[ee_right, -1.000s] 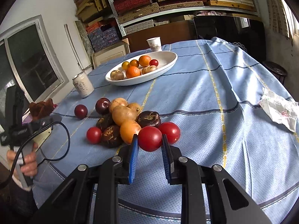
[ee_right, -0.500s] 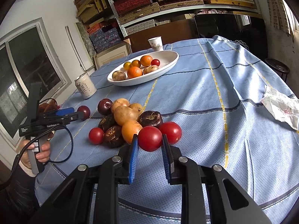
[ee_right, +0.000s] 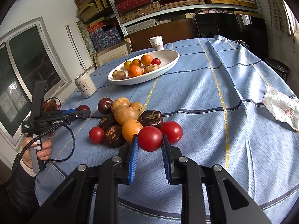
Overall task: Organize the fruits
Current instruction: 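Grasp a dark red plum with the left tool while the right tool grasps a red tomato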
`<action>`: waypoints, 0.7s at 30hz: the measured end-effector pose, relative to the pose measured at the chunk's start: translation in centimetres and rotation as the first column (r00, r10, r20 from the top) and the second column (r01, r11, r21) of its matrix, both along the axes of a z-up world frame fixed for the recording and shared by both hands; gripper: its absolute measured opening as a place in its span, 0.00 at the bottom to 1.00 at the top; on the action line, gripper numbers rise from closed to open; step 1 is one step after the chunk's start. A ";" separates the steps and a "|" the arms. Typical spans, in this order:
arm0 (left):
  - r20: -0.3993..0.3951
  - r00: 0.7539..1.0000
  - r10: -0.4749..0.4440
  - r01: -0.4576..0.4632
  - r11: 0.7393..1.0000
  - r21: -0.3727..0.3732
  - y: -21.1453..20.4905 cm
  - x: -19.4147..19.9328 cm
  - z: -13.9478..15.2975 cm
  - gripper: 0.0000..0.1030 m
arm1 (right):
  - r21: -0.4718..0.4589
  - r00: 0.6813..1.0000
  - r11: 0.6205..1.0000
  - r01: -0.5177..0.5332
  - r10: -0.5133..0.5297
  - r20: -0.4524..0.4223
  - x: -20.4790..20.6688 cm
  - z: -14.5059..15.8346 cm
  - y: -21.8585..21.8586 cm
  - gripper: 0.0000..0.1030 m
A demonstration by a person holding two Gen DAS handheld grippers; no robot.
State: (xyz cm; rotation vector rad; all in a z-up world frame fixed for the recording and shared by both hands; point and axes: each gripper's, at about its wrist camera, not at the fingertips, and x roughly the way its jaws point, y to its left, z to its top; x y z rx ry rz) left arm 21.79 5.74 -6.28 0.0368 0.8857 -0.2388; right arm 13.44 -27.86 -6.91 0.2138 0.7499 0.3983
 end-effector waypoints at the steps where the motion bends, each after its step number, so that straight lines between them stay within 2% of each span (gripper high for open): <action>1: -0.002 1.000 0.003 -0.003 1.000 -0.002 0.1 0.0 0.0 0.52 | 0.000 1.000 1.000 -0.001 0.001 0.000 0.0 0.0 0.0 0.24; 10: 0.002 1.000 0.017 -0.017 1.000 -0.012 0.5 0.1 0.0 0.42 | 0.000 1.000 1.000 -0.001 0.001 -0.001 0.0 0.0 0.0 0.24; 17: 0.007 1.000 0.020 -0.020 1.000 -0.004 0.5 0.0 0.0 0.38 | 0.000 1.000 1.000 0.000 0.000 0.000 0.0 0.0 0.0 0.24; 21: 0.004 1.000 0.025 -0.025 0.999 -0.038 0.8 0.0 0.2 0.38 | 0.000 1.000 1.000 0.001 -0.001 0.001 0.0 0.0 -0.1 0.24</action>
